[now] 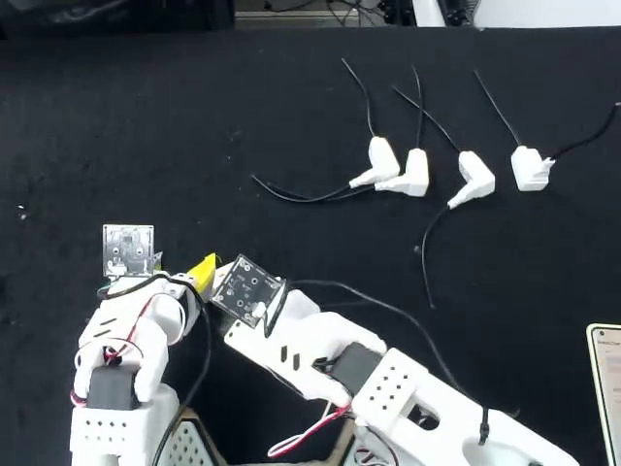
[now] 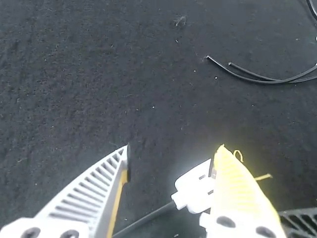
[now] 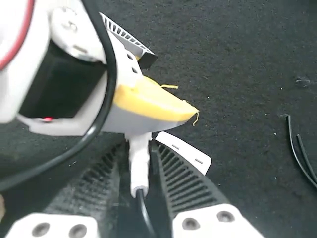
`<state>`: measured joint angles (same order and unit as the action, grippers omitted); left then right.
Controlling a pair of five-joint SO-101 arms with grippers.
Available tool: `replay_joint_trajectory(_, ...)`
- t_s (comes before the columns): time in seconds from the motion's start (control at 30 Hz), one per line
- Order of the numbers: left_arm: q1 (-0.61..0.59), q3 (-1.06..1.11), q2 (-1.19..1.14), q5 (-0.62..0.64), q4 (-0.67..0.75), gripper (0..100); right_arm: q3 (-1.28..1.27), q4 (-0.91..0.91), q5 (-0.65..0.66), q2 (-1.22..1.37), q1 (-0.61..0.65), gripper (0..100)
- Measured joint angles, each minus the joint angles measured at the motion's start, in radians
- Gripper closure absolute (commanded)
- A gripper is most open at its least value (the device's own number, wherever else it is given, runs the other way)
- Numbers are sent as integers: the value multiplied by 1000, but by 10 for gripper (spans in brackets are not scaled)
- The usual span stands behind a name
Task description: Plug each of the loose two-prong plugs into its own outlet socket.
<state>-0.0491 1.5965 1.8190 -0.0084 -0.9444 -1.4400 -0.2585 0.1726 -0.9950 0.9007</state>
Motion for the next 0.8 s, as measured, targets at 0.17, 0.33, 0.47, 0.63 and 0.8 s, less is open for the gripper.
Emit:
replay_joint_trajectory(0.17,0,0,0,0,0,726,0,0,0,0,0,988)
replay_joint_trajectory(0.33,0,0,0,0,0,726,0,0,0,0,0,988)
replay_joint_trajectory(0.47,0,0,0,0,0,726,0,0,0,0,0,988)
replay_joint_trajectory(0.63,3,11,0,0,0,726,0,-32,0,-2,0,988)
replay_joint_trajectory(0.8,9,14,0,0,-2,726,0,-57,0,-18,0,988)
